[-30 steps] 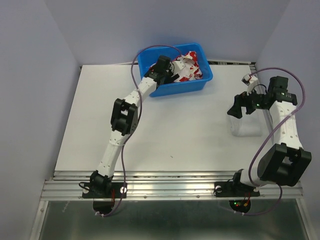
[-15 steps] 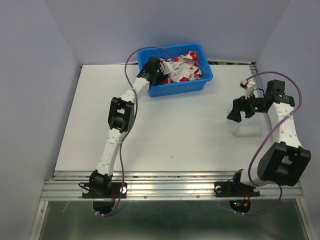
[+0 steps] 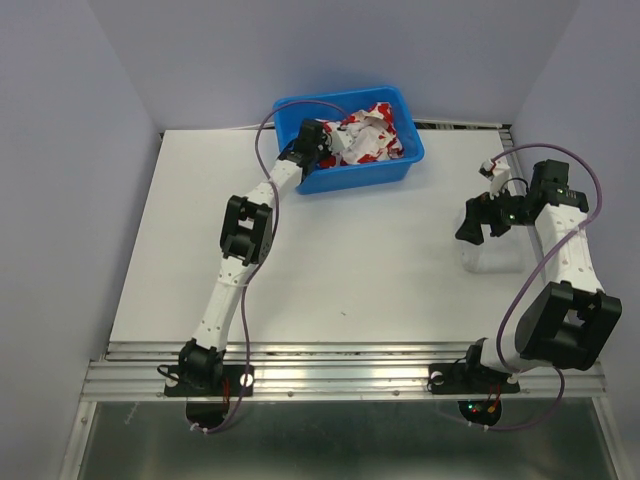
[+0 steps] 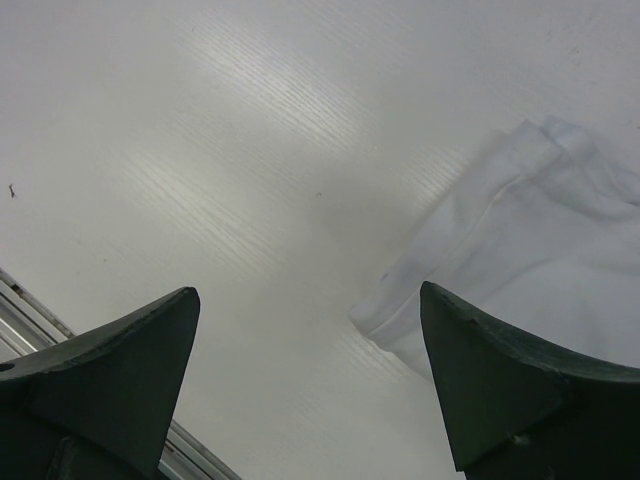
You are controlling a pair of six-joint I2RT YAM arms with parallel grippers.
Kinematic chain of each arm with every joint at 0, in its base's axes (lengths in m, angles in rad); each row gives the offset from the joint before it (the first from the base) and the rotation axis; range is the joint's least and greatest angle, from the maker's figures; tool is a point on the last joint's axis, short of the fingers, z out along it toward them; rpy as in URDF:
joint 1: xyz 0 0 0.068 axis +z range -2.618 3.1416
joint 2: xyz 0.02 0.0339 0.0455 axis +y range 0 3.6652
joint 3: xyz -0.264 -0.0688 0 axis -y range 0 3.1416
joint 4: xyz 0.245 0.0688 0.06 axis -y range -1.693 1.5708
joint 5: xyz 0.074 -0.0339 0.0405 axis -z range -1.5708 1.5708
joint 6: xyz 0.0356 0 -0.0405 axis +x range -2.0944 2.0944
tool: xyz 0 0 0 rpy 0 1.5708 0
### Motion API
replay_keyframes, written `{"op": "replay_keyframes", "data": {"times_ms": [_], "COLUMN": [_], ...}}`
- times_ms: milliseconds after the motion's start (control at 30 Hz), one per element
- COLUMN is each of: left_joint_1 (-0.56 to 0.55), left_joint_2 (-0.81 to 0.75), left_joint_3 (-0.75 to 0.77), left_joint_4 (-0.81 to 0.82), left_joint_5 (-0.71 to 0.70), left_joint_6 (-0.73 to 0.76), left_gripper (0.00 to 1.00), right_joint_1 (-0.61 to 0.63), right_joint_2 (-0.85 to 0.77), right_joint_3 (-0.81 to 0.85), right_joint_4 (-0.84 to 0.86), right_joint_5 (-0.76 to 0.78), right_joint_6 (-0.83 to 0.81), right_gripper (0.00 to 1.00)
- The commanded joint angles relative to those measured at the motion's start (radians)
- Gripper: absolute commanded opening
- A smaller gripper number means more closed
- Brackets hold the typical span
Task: Fold and stack the skirts
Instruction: Grab the skirt from the pile, then move the skirt to the center of the board
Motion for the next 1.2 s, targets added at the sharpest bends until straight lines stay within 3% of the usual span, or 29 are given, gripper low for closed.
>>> {"op": "replay_keyframes", "data": {"times_ms": [0, 267, 533, 867, 1033, 1167], "left_joint_1": [0.001, 0.007, 0.003, -0.105, -0.184, -0.260], "left_joint_2": [-0.082, -0.300, -0.430, -0.737, -0.921, -1.038], "left_joint_3": [0.025, 0.025, 0.078, 0.059, -0.105, -0.207], "left_joint_4": [0.142, 0.432, 0.493, 0.420, 0.353, 0.172], "left_joint_5": [-0.018, -0.090, -0.064, -0.006, -0.009, -0.054], "left_joint_6": [-0.036, -0.099, -0.137, -0.151, -0.168, -0.225], "left_gripper": [0.00, 0.00, 0.00, 0.00, 0.00, 0.00], "right_joint_1": [0.004, 0.004, 0.004, 0.004, 0.004, 0.004], "right_joint_2": [-0.006, -0.070, -0.116, -0.150, -0.165, -0.175], "right_joint_3": [-0.001, -0.041, -0.058, -0.041, -0.043, -0.058], "right_joint_4": [0.032, 0.055, 0.084, 0.141, 0.144, 0.126], "right_joint_5": [-0.004, -0.037, -0.070, -0.154, -0.246, -0.316], "right_joint_6": [0.002, 0.023, 0.060, 0.152, 0.160, 0.148], "right_gripper": [0.95, 0.95, 0.95, 0.95, 0.97, 1.00]}}
